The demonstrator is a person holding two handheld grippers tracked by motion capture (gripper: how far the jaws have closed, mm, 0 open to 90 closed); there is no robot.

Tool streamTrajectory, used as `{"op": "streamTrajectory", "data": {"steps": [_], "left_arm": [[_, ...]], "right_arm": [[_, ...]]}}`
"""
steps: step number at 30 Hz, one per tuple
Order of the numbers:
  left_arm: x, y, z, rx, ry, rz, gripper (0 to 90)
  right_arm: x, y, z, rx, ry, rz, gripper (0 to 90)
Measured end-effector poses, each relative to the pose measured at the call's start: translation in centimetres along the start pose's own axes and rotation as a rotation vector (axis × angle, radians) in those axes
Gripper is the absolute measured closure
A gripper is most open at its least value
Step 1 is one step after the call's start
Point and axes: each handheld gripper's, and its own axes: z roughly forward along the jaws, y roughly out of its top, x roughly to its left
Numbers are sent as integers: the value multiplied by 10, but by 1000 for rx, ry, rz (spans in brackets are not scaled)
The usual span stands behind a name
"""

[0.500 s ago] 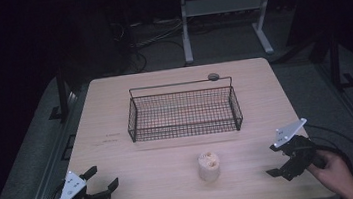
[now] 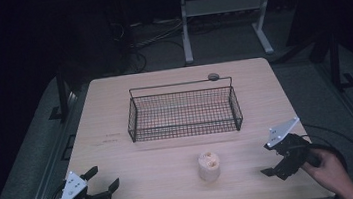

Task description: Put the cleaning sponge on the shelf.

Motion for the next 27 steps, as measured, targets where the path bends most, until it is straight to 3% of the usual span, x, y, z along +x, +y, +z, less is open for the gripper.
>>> {"op": "streamTrajectory", "data": {"steps": [27], "left_arm": [[3,0,-3,-11,5,-14,138]], "right_arm": [[16,43,16,28,33,-62,147]]}}
